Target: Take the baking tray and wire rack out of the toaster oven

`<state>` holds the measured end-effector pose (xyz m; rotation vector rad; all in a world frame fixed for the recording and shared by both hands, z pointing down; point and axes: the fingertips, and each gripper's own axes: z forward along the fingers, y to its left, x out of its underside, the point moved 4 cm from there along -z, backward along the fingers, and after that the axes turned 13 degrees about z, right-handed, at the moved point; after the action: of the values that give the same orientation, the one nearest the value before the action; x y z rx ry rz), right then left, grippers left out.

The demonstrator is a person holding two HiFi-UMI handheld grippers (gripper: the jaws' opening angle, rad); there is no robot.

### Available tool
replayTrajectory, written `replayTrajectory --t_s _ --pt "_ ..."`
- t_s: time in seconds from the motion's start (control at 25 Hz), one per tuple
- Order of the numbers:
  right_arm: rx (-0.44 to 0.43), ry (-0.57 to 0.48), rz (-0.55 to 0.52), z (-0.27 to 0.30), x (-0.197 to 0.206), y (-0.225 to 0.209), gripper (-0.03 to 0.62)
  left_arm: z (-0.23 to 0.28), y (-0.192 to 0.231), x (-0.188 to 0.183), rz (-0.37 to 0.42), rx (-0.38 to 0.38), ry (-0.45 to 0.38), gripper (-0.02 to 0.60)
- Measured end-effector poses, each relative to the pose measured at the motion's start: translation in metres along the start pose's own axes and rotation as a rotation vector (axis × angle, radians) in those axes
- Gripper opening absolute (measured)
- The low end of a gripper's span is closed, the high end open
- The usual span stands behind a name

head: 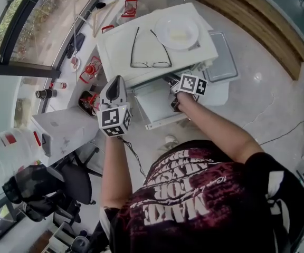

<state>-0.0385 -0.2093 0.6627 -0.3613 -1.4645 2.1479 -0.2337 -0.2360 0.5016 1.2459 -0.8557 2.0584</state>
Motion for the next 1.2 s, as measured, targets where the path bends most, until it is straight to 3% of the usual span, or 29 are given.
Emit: replayTrajectory --t_s 0.12,0.16,0.2,0.36,0.6,0.68,0.76,0.8,1.0,1.04,1.12,1.2 --pt "-0.017 -0.043 0.076 0.015 -0.009 -0.003 0.224 0.001 0.0 0.001 0.001 0.024 0.015 0.006" --pt "-0.013 -0.049 0.071 0.019 -0.011 -0.003 0.203 0.001 0.0 0.002 0.001 0.031 0.02 0.006" --pt "-0.007 -0.048 0.052 0.022 -0.012 -0.003 0.123 0.002 0.0 0.002 0.003 0.035 0.026 0.006" --pt "-0.021 -0.003 -0.012 0.016 -0.007 -0.002 0.117 0.002 0.0 0.003 0.006 0.042 0.045 0.006" --pt "-0.053 0.029 -0.005 -0.021 0.017 -0.005 0.117 0.002 -0.001 0.001 0.013 0.038 0.044 0.006" --pt "-0.074 0.033 0.012 -0.023 0.022 -0.005 0.133 0.002 -0.001 0.0 0.022 0.037 0.047 0.006" --pt "-0.109 0.052 0.05 -0.016 0.026 -0.005 0.249 0.002 -0.001 0.0 0.027 0.037 0.049 0.006" --pt "-0.125 0.051 0.071 -0.011 0.026 -0.005 0.267 0.002 -0.002 0.001 0.03 0.036 0.051 0.006" --pt "-0.213 -0.002 0.137 0.019 0.016 -0.006 0.276 0.005 -0.005 0.002 0.077 0.034 0.072 0.006" --pt "-0.228 -0.005 0.127 0.024 0.015 -0.005 0.258 0.004 -0.005 0.003 0.085 0.034 0.079 0.006" --pt "-0.236 -0.022 0.068 0.028 0.014 -0.004 0.118 0.004 -0.006 0.004 0.095 0.038 0.089 0.006" --pt "-0.243 -0.038 0.015 0.027 0.013 -0.002 0.067 0.005 -0.008 0.004 0.105 0.04 0.093 0.006"
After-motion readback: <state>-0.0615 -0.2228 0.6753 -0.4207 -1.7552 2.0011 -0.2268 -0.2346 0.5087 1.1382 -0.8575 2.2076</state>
